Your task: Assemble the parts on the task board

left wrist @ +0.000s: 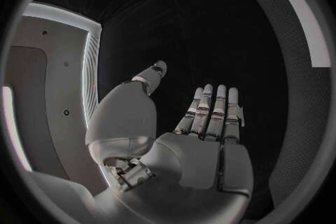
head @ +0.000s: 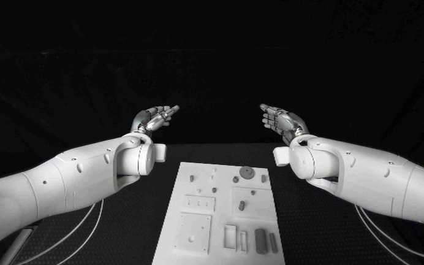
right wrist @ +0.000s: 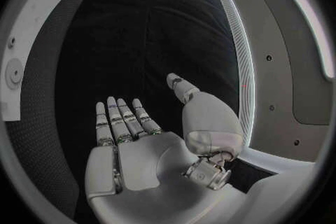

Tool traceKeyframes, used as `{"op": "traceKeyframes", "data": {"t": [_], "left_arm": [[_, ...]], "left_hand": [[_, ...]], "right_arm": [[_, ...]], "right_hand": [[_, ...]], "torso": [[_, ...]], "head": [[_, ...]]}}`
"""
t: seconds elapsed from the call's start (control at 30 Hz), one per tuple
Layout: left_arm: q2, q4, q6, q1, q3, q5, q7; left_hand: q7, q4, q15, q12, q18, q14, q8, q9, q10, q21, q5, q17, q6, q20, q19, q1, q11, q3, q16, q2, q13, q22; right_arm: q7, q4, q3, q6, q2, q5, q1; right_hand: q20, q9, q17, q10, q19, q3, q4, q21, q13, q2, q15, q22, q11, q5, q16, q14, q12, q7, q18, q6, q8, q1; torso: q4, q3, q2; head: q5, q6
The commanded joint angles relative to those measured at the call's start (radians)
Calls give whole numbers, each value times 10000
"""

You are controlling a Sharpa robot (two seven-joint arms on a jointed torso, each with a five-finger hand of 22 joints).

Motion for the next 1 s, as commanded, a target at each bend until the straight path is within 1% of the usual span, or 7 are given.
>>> {"op": "traceKeyframes", "data": {"t": [0.03, 0.2, 0.33, 0.43, 0.6, 0.8, 1.0], "left_arm": [[209, -568, 1481, 248, -133, 225, -920], [418, -1170, 1900, 534, -317, 283, -1209], [454, -1275, 1973, 584, -350, 293, -1260], [443, -1270, 2351, 573, -359, 105, -1102], [355, -1140, 2347, 573, -362, -143, -986], [126, -773, 2366, 574, -365, -561, -968], [-363, 12, 2462, 578, -363, -751, -852]], "left_hand": [[17, 7, 19, 39, -155, 69, 35, 50, 68, 57, 36, 44, 61, 12, 51, 102, 17, 43, 38, -15, 9, 100], [43, 7, 24, 50, -155, 101, 57, 71, 97, 55, 35, 75, 63, 4, 64, 134, 47, 8, 77, 22, 15, 117], [194, -34, 52, 117, -155, 397, 163, 143, 318, 104, 34, 201, 171, -106, 304, 214, 180, -181, 292, 226, 47, 162], [304, -134, 83, 257, -88, 770, 299, 198, 682, 195, 39, 294, 413, -244, 645, 281, 304, -336, 508, 411, 104, 177], [518, -623, 15, 820, 246, 2455, 754, 277, 2161, 591, 77, 543, 1584, -709, 2150, 569, 364, -626, 1275, 818, 305, 127], [381, -1284, -688, 1359, 624, 4660, 1053, 214, 3901, 1340, 190, 1079, 2950, -1242, 3906, 866, 82, -724, 2368, 1123, 534, 276], [234, -2006, -1033, 1320, 574, 5229, 872, 15, 4769, 1643, 351, 1461, 3522, -1615, 4522, 919, -185, -620, 2809, 1347, 647, 365]], "right_arm": [[-1498, -562, -68, 2420, 133, -393, 256], [-2158, -1250, -191, 3401, 299, -499, 581], [-2454, -1559, -246, 3842, 374, -547, 727], [-2168, -1945, -356, 3199, 530, -3413, 726], [-2046, -2006, -356, 2906, 564, -5039, 709], [-1998, -2035, -356, 2802, 593, -6860, 677], [-1924, -1869, -355, 2702, 609, -9123, 622]], "right_hand": [[124, 197, 216, 360, 186, 193, -170, 65, 40, -4, 69, 574, 98, 63, 232, 309, 66, 739, 14, 240, 243, 413], [111, 486, 582, 1080, 495, 269, -487, 109, 121, -86, 123, 1297, 137, -5, 626, 823, 181, 766, 89, 571, 581, 713], [56, 979, 839, 2483, 1441, 501, -942, 284, 279, -389, 199, 3288, 147, -19, 1074, 1548, 509, 713, 292, 1502, 1245, 1275], [37, 1044, 909, 2882, 1742, 620, -1161, 307, 316, -513, 250, 3474, 166, -59, 1252, 1884, 638, 716, 402, 1914, 1445, 1543], [-44, 1064, 1103, 4227, 2961, 903, -1565, 404, 431, -655, 232, 3282, 65, -135, 1742, 3071, 979, 714, 912, 3057, 1788, 1924], [-100, 989, 1459, 5616, 4365, 1413, -1822, 551, 618, -808, -264, 3133, -305, -584, 2210, 4413, 1213, 527, 1438, 4282, 1978, 2421], [-203, 1061, 2022, 6909, 6080, 2180, -1883, 1032, 843, -943, -1014, 3167, -789, -939, 2843, 6073, 1430, 239, 2019, 5496, 2207, 2952]], "torso": [[1, 0, 0], [1, 0, 0], [1, 0, 0], [-4, -23, 0], [-10, -37, -2], [5, -29, 17], [35, -25, 181]], "head": [[0, 2], [0, 2], [0, 2], [-4, -32], [7, -60], [16, -128], [-13, -177]]}}
